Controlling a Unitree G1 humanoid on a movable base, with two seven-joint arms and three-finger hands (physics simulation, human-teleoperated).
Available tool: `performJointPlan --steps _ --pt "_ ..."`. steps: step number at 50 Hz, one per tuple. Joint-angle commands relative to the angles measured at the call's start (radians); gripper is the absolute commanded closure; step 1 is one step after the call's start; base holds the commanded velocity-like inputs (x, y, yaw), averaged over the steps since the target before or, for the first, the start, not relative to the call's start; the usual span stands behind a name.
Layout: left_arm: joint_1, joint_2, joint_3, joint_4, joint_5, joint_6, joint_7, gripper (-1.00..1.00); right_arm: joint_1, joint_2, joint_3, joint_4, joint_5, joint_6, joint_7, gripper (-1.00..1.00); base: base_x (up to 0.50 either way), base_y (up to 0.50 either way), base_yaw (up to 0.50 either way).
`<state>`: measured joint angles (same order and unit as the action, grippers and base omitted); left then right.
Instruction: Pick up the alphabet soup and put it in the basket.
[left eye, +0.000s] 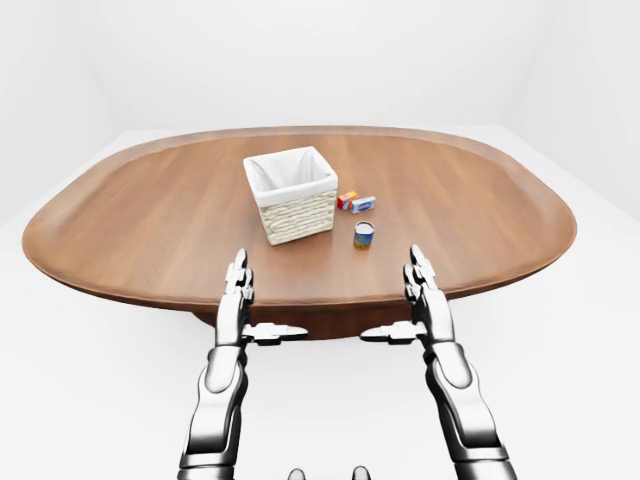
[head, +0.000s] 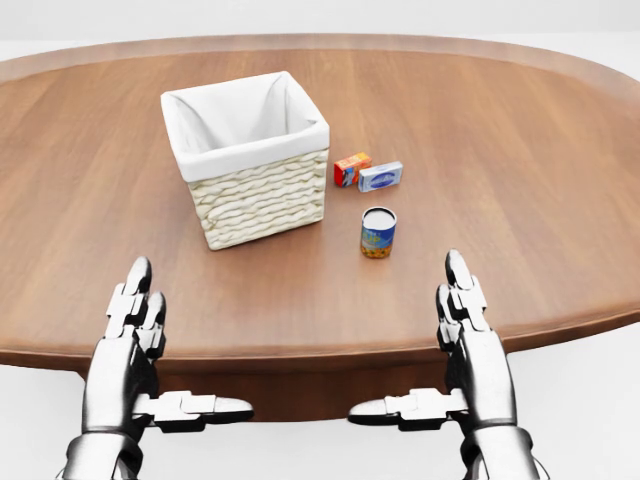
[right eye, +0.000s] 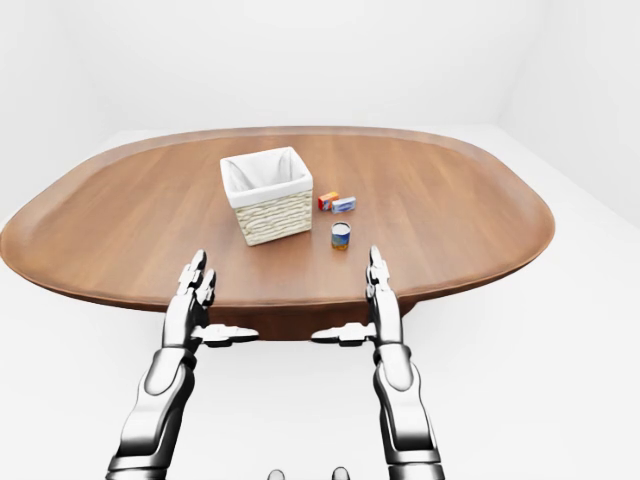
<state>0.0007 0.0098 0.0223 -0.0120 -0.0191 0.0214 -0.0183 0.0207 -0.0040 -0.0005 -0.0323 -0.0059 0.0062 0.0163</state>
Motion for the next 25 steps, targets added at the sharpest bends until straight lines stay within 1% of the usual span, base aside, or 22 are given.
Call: performJointPlan --steps 1,2,6,8,10,14,16,17,20,24,25 --pt "0.01 0.016 0.036 -0.049 -0.032 0.055 -0.03 -1.0 0.044 -0.001 0.009 -0.068 -0.021 0.016 0.024 -1.0 0.0 0.0 0.0" --pt "0.023 0.016 0.032 -0.078 -0.029 0.065 -0.034 -1.0 0.045 -0.001 0.01 -0.069 -0.022 0.017 0.027 -1.0 0.0 0.0 0.0" --pt "0.029 0.016 0.036 -0.096 -0.027 0.066 -0.038 -1.0 0.039 -0.002 0.008 -0.062 -0.026 0.021 0.024 -1.0 0.0 0.0 0.0" --pt "0.031 0.017 0.039 -0.101 -0.028 0.066 -0.043 -1.0 0.021 -0.001 0.001 -0.023 -0.031 0.01 0.011 -1.0 0.0 0.0 0.0" --pt "0.032 0.015 0.037 -0.098 -0.024 0.066 -0.041 -1.0 0.019 -0.002 -0.001 -0.024 -0.022 0.019 0.017 -1.0 0.0 0.0 0.0" --pt "0.034 0.015 0.039 -0.104 -0.023 0.066 -0.04 -1.0 0.015 -0.003 -0.003 -0.014 -0.02 0.017 0.017 -1.0 0.0 0.0 0.0" --pt "0.039 0.018 0.052 -0.126 -0.016 0.065 -0.025 -1.0 0.016 -0.004 -0.006 -0.019 -0.01 0.021 0.025 -1.0 0.0 0.0 0.0" --pt "0.041 0.018 0.055 -0.133 -0.009 0.063 -0.018 -1.0 0.017 -0.004 -0.006 -0.02 -0.005 0.018 0.029 -1.0 0.0 0.0 0.0" --pt "0.046 0.02 0.062 -0.151 -0.005 0.066 -0.013 -1.0 0.02 -0.004 -0.006 -0.024 -0.001 0.017 0.034 -1.0 0.24 0.0 0.0" --pt "0.056 0.023 0.074 -0.181 -0.003 0.066 -0.015 -1.0 0.028 -0.006 -0.01 -0.048 0.013 0.034 0.044 -1.0 0.38 0.0 0.0" --pt "0.098 0.031 0.111 -0.316 -0.034 0.066 -0.025 -1.0 0.033 -0.01 -0.02 -0.08 0.035 0.054 0.057 -1.0 0.5 0.0 0.0"
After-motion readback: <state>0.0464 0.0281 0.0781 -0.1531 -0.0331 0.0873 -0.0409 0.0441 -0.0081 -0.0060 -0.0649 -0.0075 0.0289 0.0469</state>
